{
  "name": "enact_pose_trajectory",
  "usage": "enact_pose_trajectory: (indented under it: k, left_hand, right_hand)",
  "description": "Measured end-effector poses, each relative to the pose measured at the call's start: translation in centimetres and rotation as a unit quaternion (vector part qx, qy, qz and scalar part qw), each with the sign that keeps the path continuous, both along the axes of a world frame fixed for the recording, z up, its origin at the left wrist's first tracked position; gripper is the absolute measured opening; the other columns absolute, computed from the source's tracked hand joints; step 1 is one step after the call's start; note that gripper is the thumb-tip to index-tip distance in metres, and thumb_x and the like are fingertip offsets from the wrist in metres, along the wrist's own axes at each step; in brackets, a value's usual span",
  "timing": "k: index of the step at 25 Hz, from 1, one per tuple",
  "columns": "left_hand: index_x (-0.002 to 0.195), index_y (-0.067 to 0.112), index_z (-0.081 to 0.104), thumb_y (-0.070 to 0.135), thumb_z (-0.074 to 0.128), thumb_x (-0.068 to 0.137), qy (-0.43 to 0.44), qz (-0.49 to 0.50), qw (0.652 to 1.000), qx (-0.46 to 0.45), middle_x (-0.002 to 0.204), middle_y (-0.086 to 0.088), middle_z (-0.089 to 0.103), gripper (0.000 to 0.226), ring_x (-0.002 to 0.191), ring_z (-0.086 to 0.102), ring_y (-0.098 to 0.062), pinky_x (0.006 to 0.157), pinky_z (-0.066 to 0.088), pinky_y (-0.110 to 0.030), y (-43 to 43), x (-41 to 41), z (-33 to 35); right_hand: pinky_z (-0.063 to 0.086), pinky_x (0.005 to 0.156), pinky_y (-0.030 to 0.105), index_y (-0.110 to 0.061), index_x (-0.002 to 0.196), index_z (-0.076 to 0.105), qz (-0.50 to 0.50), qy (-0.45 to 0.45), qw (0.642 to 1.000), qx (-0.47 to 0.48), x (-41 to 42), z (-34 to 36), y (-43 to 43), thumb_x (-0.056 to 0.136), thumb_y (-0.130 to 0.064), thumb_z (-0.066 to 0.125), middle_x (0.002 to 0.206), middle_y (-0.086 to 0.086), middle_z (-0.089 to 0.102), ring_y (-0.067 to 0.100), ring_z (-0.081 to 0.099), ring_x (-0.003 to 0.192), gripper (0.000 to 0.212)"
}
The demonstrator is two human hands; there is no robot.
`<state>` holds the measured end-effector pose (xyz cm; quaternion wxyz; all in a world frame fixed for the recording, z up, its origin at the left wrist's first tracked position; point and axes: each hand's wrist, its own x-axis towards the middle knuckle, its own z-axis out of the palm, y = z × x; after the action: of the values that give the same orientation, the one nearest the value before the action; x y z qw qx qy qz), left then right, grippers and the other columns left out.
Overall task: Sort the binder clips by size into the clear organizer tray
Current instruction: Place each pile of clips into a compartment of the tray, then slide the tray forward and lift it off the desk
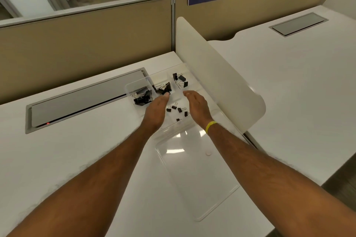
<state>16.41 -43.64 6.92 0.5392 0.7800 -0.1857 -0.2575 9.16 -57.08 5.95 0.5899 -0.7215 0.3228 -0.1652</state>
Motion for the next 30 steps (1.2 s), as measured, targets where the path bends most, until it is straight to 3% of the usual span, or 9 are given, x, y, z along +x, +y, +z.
enact_pose_trajectory:
  k: [2, 4, 8, 11, 15, 21, 30]
  left_hand:
    - [0.143, 0.017, 0.043, 0.055, 0.034, 0.098, -0.110, -0.034, 0.991, 0.061, 0.148, -0.006, 0.045, 0.059, 0.131, 0.042, -0.015, 0.105, 0.033, -0.032, 2.1, -0.9, -1.0]
    - [0.146, 0.020, 0.037, 0.066, 0.033, 0.091, -0.182, -0.083, 0.972, 0.124, 0.154, -0.005, 0.036, 0.071, 0.140, 0.034, -0.020, 0.113, 0.031, -0.044, 4.1, -1.9, -1.9]
    - [0.153, 0.024, 0.021, 0.072, 0.026, 0.086, -0.303, -0.148, 0.911, 0.238, 0.162, -0.001, 0.012, 0.082, 0.150, 0.007, -0.021, 0.120, 0.011, -0.048, 7.9, -4.5, -2.8]
    - [0.154, 0.028, 0.010, 0.088, 0.002, 0.072, -0.321, -0.181, 0.881, 0.296, 0.163, 0.003, -0.003, 0.103, 0.150, -0.007, -0.020, 0.120, 0.001, -0.050, 10.6, -6.3, -2.9]
    - [0.155, 0.027, 0.008, 0.090, -0.013, 0.062, -0.333, -0.198, 0.861, 0.330, 0.163, 0.002, -0.007, 0.114, 0.149, -0.011, -0.020, 0.120, -0.003, -0.052, 13.6, -8.1, -3.6]
    - [0.155, 0.026, 0.006, 0.085, -0.014, 0.063, -0.348, -0.222, 0.833, 0.369, 0.162, 0.000, -0.012, 0.111, 0.149, -0.016, -0.021, 0.117, -0.011, -0.052, 17.8, -10.1, -4.9]
    - [0.155, 0.026, 0.003, 0.082, -0.009, 0.066, -0.357, -0.236, 0.824, 0.371, 0.162, 0.000, -0.015, 0.105, 0.149, -0.015, -0.019, 0.116, -0.013, -0.049, 21.4, -10.9, -6.0]
  right_hand:
    - [0.040, 0.098, 0.022, -0.012, 0.126, 0.061, 0.019, -0.004, 0.998, -0.058, -1.6, -0.4, 0.7, 0.099, -0.022, 0.043, 0.127, 0.001, 0.063, 0.012, 0.055, 0.118, 0.033]
    - [0.040, 0.101, 0.023, -0.012, 0.129, 0.059, 0.045, -0.002, 0.993, -0.109, -3.1, -0.9, 1.6, 0.099, -0.021, 0.047, 0.131, 0.003, 0.060, 0.012, 0.053, 0.120, 0.033]
    - [0.034, 0.111, 0.030, -0.017, 0.137, 0.050, 0.116, 0.016, 0.973, -0.201, -6.1, -2.2, 4.0, 0.097, -0.027, 0.053, 0.144, 0.000, 0.048, 0.010, 0.040, 0.132, 0.042]
    - [0.022, 0.119, 0.034, -0.020, 0.144, 0.042, 0.160, 0.047, 0.945, -0.282, -8.0, -3.1, 5.9, 0.095, -0.031, 0.054, 0.156, 0.001, 0.032, 0.014, 0.024, 0.145, 0.051]
    - [0.006, 0.121, 0.041, -0.024, 0.152, 0.025, 0.189, 0.099, 0.914, -0.346, -10.5, -3.8, 8.5, 0.095, -0.036, 0.051, 0.162, -0.001, 0.014, 0.016, 0.008, 0.150, 0.063]
    - [-0.007, 0.119, 0.039, -0.026, 0.154, 0.013, 0.210, 0.169, 0.886, -0.377, -14.3, -4.8, 11.7, 0.096, -0.039, 0.046, 0.164, -0.001, 0.000, 0.016, -0.005, 0.151, 0.068]
    - [-0.008, 0.118, 0.042, -0.032, 0.154, 0.006, 0.192, 0.232, 0.874, -0.382, -18.3, -6.1, 14.6, 0.096, -0.045, 0.044, 0.163, -0.006, -0.007, 0.015, -0.008, 0.150, 0.071]
